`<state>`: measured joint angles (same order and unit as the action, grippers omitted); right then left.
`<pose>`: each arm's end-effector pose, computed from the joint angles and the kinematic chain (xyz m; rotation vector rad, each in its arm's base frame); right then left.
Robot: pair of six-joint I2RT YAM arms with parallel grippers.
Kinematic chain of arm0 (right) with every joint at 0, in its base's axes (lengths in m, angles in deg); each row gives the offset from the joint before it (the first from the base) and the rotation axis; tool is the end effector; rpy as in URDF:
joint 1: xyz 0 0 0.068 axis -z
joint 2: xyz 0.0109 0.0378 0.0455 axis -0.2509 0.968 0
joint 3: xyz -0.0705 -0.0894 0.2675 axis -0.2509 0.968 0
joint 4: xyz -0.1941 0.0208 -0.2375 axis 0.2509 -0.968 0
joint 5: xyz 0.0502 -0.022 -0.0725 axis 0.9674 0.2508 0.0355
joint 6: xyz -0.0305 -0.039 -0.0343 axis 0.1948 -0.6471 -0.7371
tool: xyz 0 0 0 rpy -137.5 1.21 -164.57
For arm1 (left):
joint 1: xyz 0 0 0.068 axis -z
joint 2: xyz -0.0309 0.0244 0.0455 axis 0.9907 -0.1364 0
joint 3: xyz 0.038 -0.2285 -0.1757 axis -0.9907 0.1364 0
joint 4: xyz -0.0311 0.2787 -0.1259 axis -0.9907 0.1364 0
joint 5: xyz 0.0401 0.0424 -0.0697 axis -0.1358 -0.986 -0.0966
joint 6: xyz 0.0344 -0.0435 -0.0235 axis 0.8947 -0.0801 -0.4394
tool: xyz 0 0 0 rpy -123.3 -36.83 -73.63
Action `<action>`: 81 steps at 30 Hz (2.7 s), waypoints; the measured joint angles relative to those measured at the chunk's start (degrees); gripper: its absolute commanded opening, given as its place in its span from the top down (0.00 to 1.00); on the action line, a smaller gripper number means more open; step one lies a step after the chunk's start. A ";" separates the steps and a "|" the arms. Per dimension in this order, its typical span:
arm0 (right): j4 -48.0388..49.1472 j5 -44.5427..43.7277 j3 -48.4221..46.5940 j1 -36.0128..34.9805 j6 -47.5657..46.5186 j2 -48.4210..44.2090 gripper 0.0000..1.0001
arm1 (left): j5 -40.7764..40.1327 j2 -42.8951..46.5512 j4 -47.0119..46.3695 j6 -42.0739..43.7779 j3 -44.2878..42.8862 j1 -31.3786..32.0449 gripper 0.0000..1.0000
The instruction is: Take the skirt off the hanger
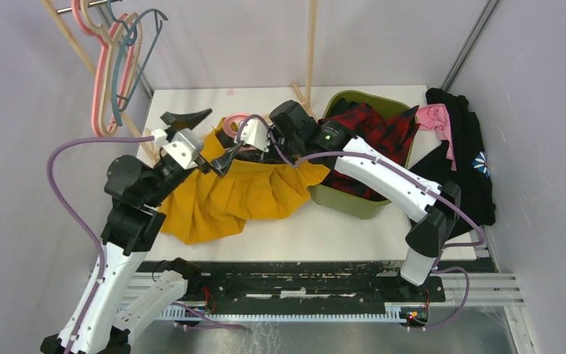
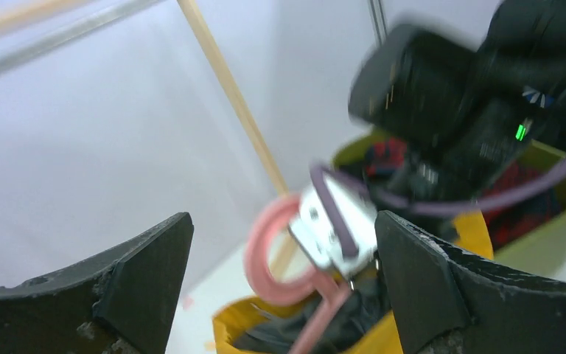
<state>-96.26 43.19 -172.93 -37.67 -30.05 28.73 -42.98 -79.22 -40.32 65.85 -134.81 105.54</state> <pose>0.2735 0.3535 0.4012 -1.5213 1.6953 0.2068 0.1560 -0.0847 0.4740 0.7633 1.1639 -0.3297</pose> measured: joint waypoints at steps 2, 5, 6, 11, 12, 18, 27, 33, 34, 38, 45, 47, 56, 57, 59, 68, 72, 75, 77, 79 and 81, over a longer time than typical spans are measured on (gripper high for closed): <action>-0.48 -1.27 0.42 0.46 0.70 1.07 0.99 | 0.35 -1.03 -2.58 0.00 -2.80 0.02 0.00; -1.40 -2.23 0.66 0.85 1.42 1.68 0.99 | 2.36 -2.01 -3.08 0.02 -5.86 0.00 0.04; -1.51 -2.43 0.66 0.92 1.53 1.70 0.99 | 3.58 -2.51 -2.43 0.04 -6.93 0.00 0.05; -1.55 -2.91 0.66 0.94 1.51 1.70 0.99 | 8.44 -5.97 4.92 0.74 -8.35 0.02 0.16; -1.57 -2.95 0.66 0.94 1.44 1.64 0.99 | 9.03 -6.67 6.43 1.25 -8.22 0.02 0.21; -3.28 -4.13 0.63 0.83 1.07 1.20 0.99 | 10.84 -12.52 15.56 6.23 -8.04 -0.15 0.31; -3.48 -5.68 0.52 0.83 -1.81 -0.90 0.99 | 11.85 -14.12 27.41 10.43 -8.24 -1.84 0.29; -3.54 -5.73 0.52 1.79 -3.10 -3.72 0.99 | 12.33 -16.63 28.00 11.87 -9.92 -3.41 0.29; -3.56 -5.70 0.52 2.03 -3.17 -4.09 0.99 | 12.35 -17.81 27.96 12.00 -11.13 -3.67 0.29; -3.80 -5.70 0.52 2.62 -3.34 -5.53 0.99 | 12.74 -23.58 26.21 12.22 -17.64 -4.44 0.29; -3.21 -5.35 0.52 3.87 -3.56 -7.69 0.99 | 16.68 -29.92 23.08 12.09 -27.87 -4.63 0.27; -3.06 -5.22 0.55 4.66 -3.58 -8.74 0.99 | 18.86 -30.73 21.18 12.02 -28.94 -4.63 0.27; -3.56 -5.09 1.33 6.97 -4.44 -11.32 0.99 | 29.27 -31.41 14.32 10.36 -24.46 -4.66 0.28; -3.56 -5.09 1.55 6.97 -4.55 -11.39 0.99 | 30.69 -31.69 12.98 9.68 -22.82 -4.66 0.28; -3.65 -5.11 1.84 7.02 -4.61 -11.45 0.99 | 32.81 -32.96 10.84 7.98 -20.55 -4.63 0.28; -3.76 -4.98 2.34 7.02 -4.66 -11.56 0.99 | 35.50 -37.09 5.31 4.57 -19.45 -4.66 0.29; -3.76 -5.05 2.71 7.02 -5.05 -11.69 0.99 | 35.60 -37.03 6.01 4.50 -19.45 -4.66 0.31; -3.76 -5.05 2.71 7.02 -5.29 -11.69 0.99 | 35.19 -36.00 8.33 4.57 -19.15 -4.66 0.31; -3.76 -5.05 2.71 6.99 -5.51 -11.69 0.99 | 35.19 -34.64 9.22 4.57 -18.12 -4.66 0.33; -3.76 -5.03 2.71 7.02 -5.73 -11.69 0.99 | 35.30 -33.22 9.75 4.57 -16.81 -4.66 0.34; -3.80 -5.01 2.71 6.99 -6.10 -11.69 0.99 | 35.39 -32.28 9.68 4.55 -15.58 -4.66 0.35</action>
<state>-100.06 38.18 -170.22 -30.68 -36.14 17.04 -7.60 -111.50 -30.64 70.40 -150.40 100.88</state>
